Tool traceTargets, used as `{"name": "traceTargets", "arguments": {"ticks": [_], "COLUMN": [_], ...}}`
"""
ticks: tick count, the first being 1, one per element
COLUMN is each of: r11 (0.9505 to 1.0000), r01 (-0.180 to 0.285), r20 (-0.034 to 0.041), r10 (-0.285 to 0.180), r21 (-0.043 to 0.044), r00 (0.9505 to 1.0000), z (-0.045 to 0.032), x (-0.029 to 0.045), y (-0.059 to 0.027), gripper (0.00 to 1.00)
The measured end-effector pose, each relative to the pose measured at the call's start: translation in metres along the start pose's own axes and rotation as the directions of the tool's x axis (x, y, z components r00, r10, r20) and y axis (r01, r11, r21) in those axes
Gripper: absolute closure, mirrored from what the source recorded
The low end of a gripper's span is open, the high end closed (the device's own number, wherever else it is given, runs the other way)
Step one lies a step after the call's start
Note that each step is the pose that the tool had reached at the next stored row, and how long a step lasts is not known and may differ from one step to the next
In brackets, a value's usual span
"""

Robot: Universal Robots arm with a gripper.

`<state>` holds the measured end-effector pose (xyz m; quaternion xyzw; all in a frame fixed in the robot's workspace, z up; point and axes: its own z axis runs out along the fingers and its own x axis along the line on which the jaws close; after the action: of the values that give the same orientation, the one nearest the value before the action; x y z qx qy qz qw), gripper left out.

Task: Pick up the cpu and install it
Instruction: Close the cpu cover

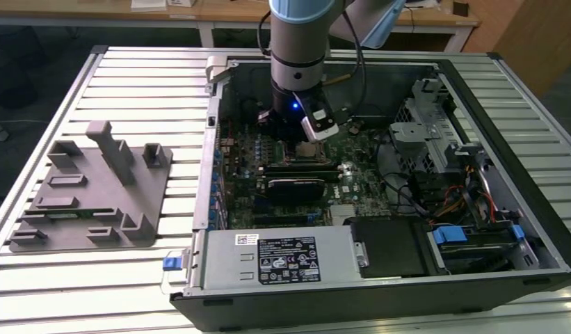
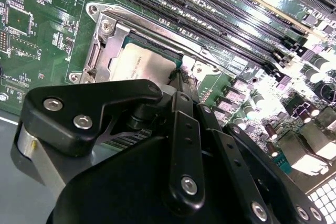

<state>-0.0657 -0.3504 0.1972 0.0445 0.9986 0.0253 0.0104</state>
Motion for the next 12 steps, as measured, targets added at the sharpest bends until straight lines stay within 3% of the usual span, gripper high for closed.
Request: {"name": "traceTargets", "arguments": {"ticks": [6,12], "r11": [1.0,1.0], "r01": [0.0,0.0], "r20": [0.0006,0.0001], "r10": [0.0,0.0], "r21": [-0.001,-0.0003], "r00": [1.0,1.0], "z": [-0.001,-0.0066], "x": [-0.0001,-0.0001], "y": [0.0002,0.0004], "gripper": [0.89,0.89]}}
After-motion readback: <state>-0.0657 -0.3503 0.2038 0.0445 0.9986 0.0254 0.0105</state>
